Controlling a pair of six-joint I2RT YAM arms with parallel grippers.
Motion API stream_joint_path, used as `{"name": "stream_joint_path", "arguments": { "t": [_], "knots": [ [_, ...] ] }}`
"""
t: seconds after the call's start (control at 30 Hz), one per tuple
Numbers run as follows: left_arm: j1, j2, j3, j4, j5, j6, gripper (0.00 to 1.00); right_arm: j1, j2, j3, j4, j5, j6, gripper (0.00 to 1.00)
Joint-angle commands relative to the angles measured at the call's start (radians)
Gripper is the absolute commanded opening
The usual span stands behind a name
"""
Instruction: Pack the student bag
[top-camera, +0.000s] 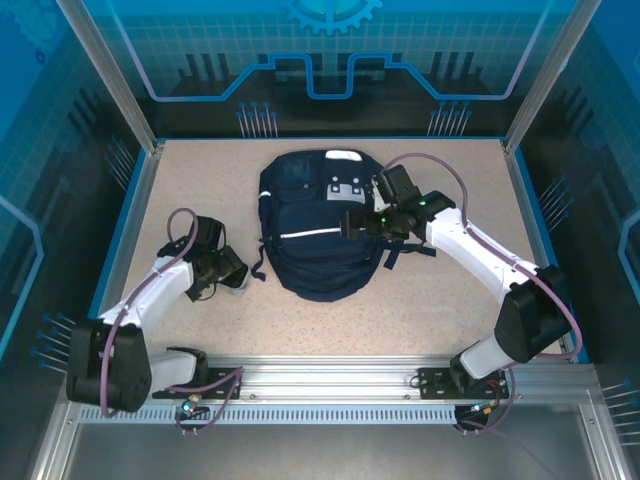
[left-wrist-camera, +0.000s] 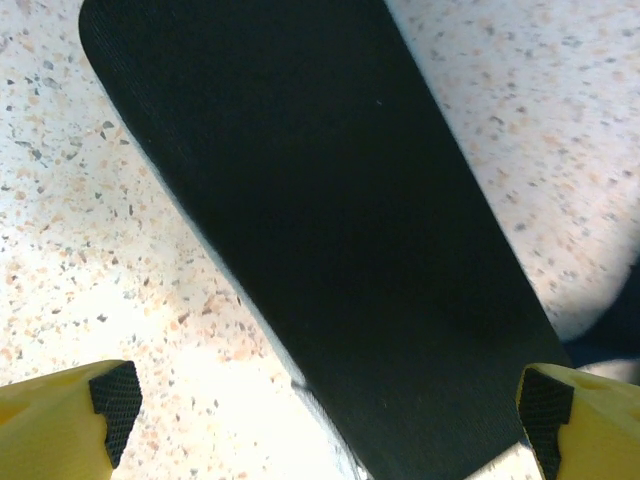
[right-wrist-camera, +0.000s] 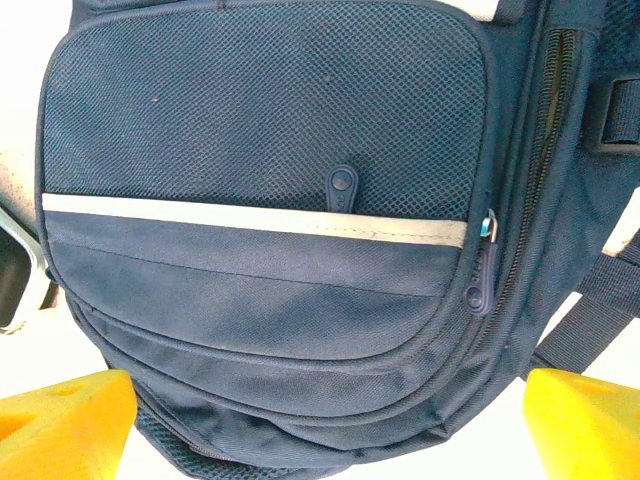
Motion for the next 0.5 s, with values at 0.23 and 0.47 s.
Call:
{"name": "stream_joint_path", "arguments": {
  "t": [0.23, 0.47],
  "knots": [
    [0.072, 0.13, 0.076, 0.081, 0.031, -0.044, 0.99, 0.041, 0.002, 0.019, -0.002, 0.0, 0.006, 1.0],
    [0.117, 0.093, 0.062, 0.12, 0.045, -0.117, 0.99, 0.05, 0.02, 0.029, -0.002, -0.002, 0.007, 1.0]
  ]
}}
